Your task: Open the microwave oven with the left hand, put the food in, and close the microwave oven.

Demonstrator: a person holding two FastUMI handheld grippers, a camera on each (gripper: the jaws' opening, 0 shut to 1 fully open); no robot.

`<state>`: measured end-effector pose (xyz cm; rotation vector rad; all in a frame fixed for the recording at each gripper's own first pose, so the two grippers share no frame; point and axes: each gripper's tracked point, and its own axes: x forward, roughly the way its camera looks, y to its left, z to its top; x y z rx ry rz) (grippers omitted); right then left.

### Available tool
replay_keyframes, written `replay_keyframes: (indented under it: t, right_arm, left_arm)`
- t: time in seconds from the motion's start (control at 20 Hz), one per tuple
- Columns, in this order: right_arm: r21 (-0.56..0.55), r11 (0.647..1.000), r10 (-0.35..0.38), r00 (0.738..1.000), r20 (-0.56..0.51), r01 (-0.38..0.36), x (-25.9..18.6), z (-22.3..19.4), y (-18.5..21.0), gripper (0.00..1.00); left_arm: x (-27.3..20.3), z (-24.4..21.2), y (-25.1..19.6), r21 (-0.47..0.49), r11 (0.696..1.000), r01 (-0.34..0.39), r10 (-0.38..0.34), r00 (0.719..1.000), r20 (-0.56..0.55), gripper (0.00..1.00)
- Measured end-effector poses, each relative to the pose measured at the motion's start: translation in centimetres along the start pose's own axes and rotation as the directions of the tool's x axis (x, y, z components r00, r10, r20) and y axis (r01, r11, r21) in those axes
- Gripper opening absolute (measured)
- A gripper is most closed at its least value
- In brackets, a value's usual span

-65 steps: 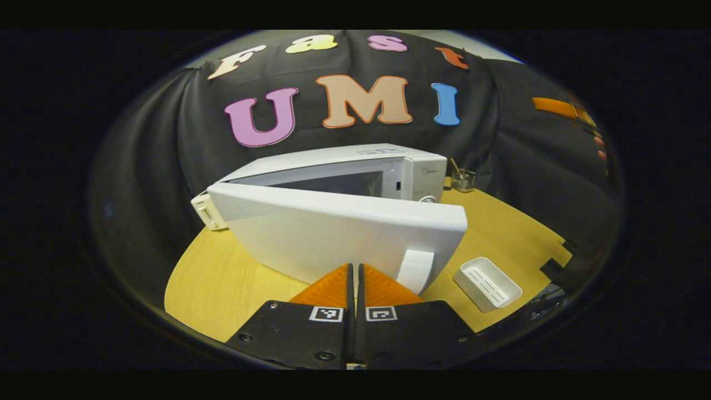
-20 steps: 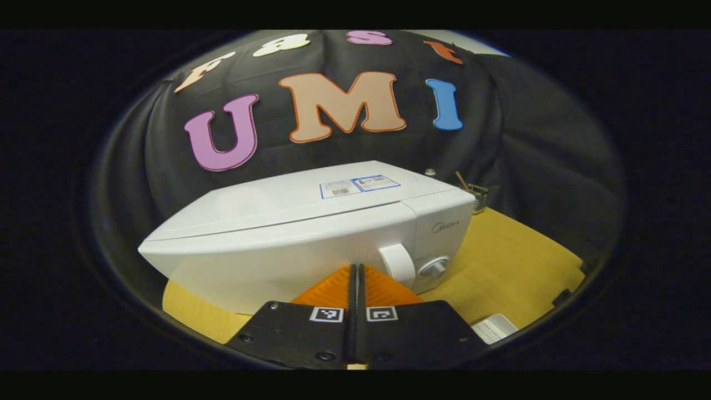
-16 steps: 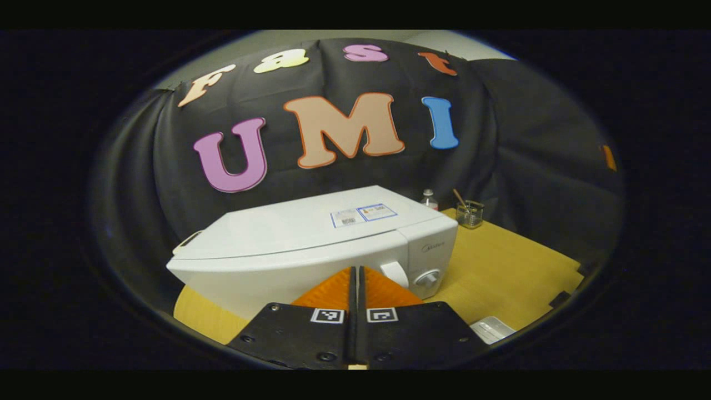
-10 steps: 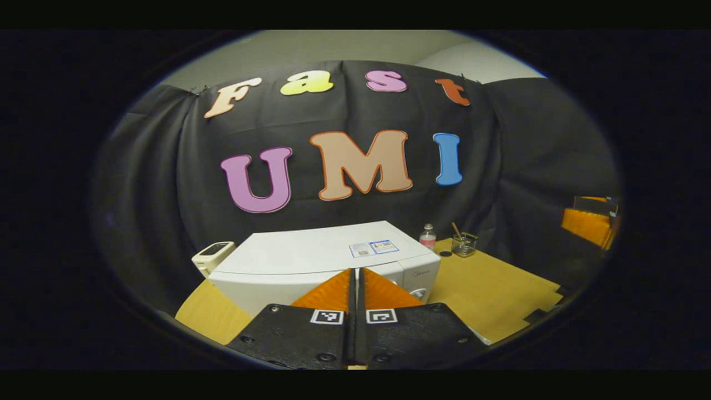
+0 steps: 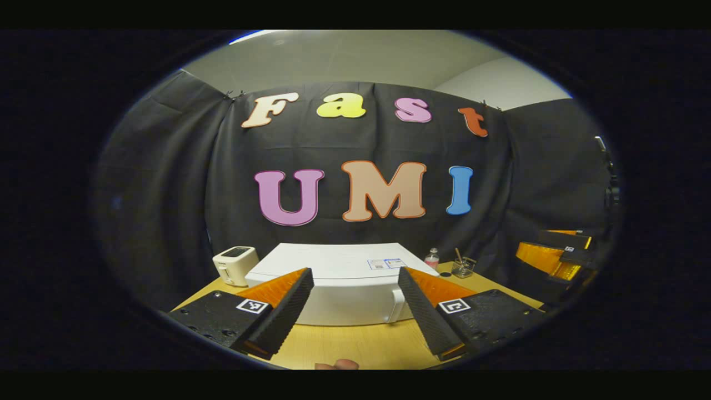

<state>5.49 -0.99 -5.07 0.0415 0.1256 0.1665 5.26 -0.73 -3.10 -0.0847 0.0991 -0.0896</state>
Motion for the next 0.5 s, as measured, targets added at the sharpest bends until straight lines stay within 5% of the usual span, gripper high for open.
replay_keyframes:
  t: [0.5]
  right_arm:
    - [-0.005, 0.999, 0.035, 0.999, 0.0, -0.035, -0.6, 0.0, 2.7, 0.97]
  left_arm:
    - [-2.0, 1.6, 2.6, 0.017, 0.998, -0.052, 0.052, 0.998, 0.03, 0.92]
